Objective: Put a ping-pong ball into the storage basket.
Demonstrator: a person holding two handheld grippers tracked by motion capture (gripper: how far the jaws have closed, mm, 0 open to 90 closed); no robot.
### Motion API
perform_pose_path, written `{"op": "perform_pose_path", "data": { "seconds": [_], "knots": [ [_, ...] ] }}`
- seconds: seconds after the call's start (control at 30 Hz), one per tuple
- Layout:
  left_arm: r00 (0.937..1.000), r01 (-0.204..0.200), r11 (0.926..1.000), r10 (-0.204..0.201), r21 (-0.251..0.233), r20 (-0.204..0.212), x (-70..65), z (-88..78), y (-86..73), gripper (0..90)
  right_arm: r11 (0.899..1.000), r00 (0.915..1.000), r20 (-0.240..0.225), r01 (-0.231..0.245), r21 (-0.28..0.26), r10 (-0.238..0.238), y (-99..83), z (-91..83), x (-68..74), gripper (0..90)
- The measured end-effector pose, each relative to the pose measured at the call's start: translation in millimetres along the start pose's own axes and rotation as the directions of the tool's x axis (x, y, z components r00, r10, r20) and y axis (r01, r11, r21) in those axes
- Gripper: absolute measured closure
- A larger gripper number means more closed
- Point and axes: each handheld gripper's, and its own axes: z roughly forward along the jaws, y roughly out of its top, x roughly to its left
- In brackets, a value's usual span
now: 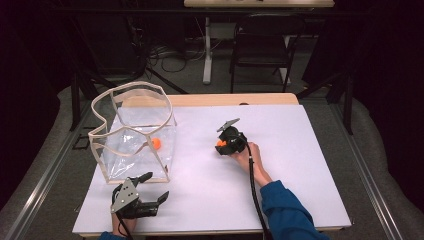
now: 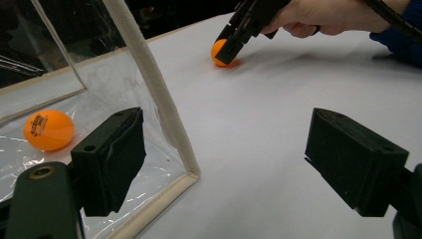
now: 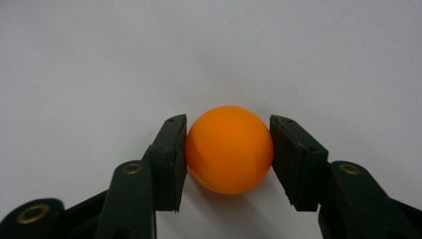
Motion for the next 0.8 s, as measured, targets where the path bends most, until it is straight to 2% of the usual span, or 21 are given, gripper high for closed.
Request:
{"op": "perform_pose_path", "data": {
  "seconds": [0.1, 0.23, 0.4, 0.8],
  "knots": [
    [1.0000, 0.010, 1.0000, -0.010, 0.000, 0.001, -0.1, 0.4, -0.5, 15.9, 1.000, 1.0000, 0.000, 0.001, -0.021, -0.001, 0.4, -2.9, -0.3, 50.5],
    [1.0000, 0.001, 1.0000, -0.001, 0.004, 0.003, -0.3, 0.8, -0.3, 15.9, 0.999, 0.9999, -0.006, -0.013, -0.040, 0.012, -0.1, -6.8, -1.2, 50.6],
    [1.0000, 0.000, 1.0000, 0.000, 0.001, -0.003, -0.4, -0.4, 0.0, 15.9, 0.999, 1.0000, 0.003, -0.002, -0.041, 0.002, 1.6, -11.7, 0.6, 50.6],
    [1.0000, 0.002, 1.0000, -0.002, 0.006, 0.004, -0.2, 0.3, -0.2, 15.9, 0.996, 0.9998, 0.012, 0.017, -0.090, -0.016, 5.8, -26.3, 2.9, 50.7]
  ]
}}
